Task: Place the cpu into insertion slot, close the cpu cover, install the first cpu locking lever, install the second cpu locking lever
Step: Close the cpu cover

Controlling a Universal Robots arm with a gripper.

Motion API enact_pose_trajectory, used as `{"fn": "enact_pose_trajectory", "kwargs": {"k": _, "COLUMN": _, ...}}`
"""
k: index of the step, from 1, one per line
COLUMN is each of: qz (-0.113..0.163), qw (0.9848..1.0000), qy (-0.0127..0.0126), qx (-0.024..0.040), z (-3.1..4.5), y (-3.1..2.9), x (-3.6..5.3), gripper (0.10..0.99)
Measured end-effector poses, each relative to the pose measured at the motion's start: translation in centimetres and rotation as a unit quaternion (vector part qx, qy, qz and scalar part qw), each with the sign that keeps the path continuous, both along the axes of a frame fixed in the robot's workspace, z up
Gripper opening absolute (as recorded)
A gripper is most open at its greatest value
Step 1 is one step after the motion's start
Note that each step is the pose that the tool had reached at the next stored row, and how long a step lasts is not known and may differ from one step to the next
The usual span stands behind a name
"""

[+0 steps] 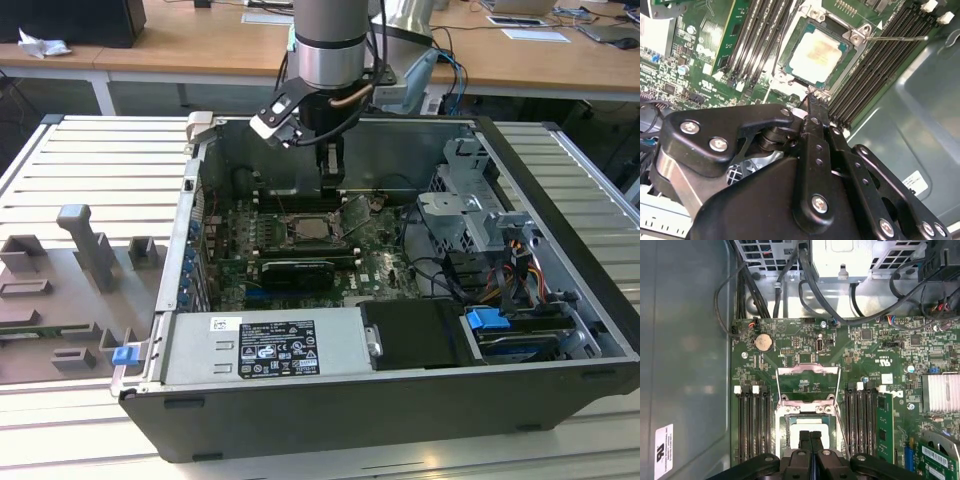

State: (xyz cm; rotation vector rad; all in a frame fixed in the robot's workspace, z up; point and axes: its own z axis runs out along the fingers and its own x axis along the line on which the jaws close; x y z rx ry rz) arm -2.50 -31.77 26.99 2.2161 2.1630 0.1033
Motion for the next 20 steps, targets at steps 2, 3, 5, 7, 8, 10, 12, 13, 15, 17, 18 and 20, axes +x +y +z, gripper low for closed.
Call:
{"fn": "enact_pose_trajectory", "kwargs": {"k": 2, "qz": 0.000, "qw": 1.0000, "qy": 0.0004, "qx": 0.0000, "z": 0.00, "y": 0.00, "x": 0.16, "gripper": 0.106}}
{"fn": "enact_pose_trajectory", "kwargs": {"k": 3, "qz": 0.000, "qw": 1.0000, "qy": 0.0007, "qx": 0.0000, "z": 0.00, "y": 0.00, "x": 0.31, "gripper": 0.106}}
{"fn": "enact_pose_trajectory", "kwargs": {"k": 5, "qz": 0.000, "qw": 1.0000, "qy": 0.0013, "qx": 0.0000, "z": 0.00, "y": 0.00, "x": 0.54, "gripper": 0.106}}
{"fn": "enact_pose_trajectory", "kwargs": {"k": 7, "qz": 0.000, "qw": 1.0000, "qy": 0.0019, "qx": 0.0001, "z": 0.00, "y": 0.00, "x": 0.80, "gripper": 0.106}}
{"fn": "enact_pose_trajectory", "kwargs": {"k": 8, "qz": 0.000, "qw": 1.0000, "qy": 0.0021, "qx": 0.0000, "z": 0.00, "y": 0.00, "x": 0.86, "gripper": 0.106}}
{"fn": "enact_pose_trajectory", "kwargs": {"k": 10, "qz": 0.000, "qw": 1.0000, "qy": 0.0024, "qx": 0.0001, "z": 0.00, "y": 0.00, "x": 1.00, "gripper": 0.106}}
{"fn": "enact_pose_trajectory", "kwargs": {"k": 12, "qz": 0.000, "qw": 1.0000, "qy": 0.0025, "qx": 0.0000, "z": 0.00, "y": 0.00, "x": 1.08, "gripper": 0.106}}
{"fn": "enact_pose_trajectory", "kwargs": {"k": 13, "qz": 0.000, "qw": 1.0000, "qy": 0.0026, "qx": 0.0000, "z": 0.00, "y": 0.01, "x": 1.12, "gripper": 0.106}}
{"fn": "enact_pose_trajectory", "kwargs": {"k": 15, "qz": 0.000, "qw": 1.0000, "qy": 0.0028, "qx": 0.0000, "z": 0.00, "y": 0.02, "x": 1.24, "gripper": 0.106}}
{"fn": "enact_pose_trajectory", "kwargs": {"k": 17, "qz": 0.000, "qw": 1.0000, "qy": 0.0030, "qx": 0.0000, "z": 0.00, "y": 0.03, "x": 1.42, "gripper": 0.106}}
{"fn": "enact_pose_trajectory", "kwargs": {"k": 18, "qz": 0.000, "qw": 1.0000, "qy": 0.0032, "qx": 0.0000, "z": 0.00, "y": 0.03, "x": 1.52, "gripper": 0.106}}
{"fn": "enact_pose_trajectory", "kwargs": {"k": 20, "qz": 0.000, "qw": 1.0000, "qy": 0.0033, "qx": 0.0000, "z": 0.00, "y": 0.05, "x": 1.61, "gripper": 0.106}}
